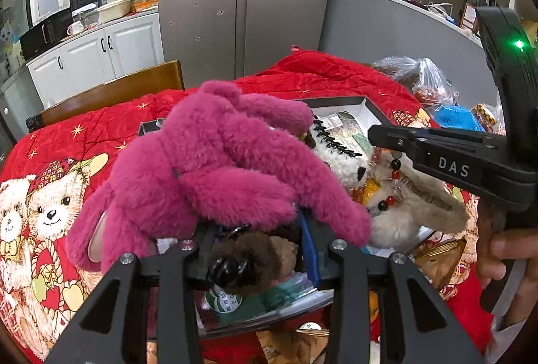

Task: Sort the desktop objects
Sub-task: 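Carry the brown hair clip and beaded bracelet over the black box, then lower both items into the box and open both tools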

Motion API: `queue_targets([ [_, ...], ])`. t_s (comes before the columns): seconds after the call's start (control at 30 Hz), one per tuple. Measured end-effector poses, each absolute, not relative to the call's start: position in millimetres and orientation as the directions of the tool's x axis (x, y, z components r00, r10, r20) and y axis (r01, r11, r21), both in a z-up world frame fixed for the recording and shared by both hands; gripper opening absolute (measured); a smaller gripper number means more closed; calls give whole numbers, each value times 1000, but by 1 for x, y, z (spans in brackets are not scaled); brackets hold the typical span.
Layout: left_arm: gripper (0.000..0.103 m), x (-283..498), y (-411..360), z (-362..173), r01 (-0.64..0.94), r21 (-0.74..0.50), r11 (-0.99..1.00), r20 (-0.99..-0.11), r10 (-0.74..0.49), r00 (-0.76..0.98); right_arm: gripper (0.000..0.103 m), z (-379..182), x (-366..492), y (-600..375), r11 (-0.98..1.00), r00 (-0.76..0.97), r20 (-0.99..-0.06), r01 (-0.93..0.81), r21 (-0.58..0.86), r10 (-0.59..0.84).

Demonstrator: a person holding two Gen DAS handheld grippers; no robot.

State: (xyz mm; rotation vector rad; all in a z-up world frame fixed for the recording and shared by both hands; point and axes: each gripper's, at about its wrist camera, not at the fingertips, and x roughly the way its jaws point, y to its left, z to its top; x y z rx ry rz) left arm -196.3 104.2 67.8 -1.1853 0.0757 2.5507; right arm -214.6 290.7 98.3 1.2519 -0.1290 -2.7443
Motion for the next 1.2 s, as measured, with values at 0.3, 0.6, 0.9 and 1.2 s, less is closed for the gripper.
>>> queue_targets([
  [0.3,39,-195,102,69,-315,-90,-945,-753,271,-599,9,99,-213,280,-987,-641,-751,114,112,-159],
  [0.6,39,-193,104,69,-315,-80,-946,-756,264,-599,9,98,-213,283,-986,-640,-751,111,122,-165],
  [0.9,56,-193,105,71,-296,-43,-954,-761,223,-608,69,104,-212,284,-986,-641,-749,93,139,-166],
  [1.2,88,-185,115,82,-322,-19,-946,-751,227,-620,71,121,-204,284,-986,-675,-719,103,135,-169],
])
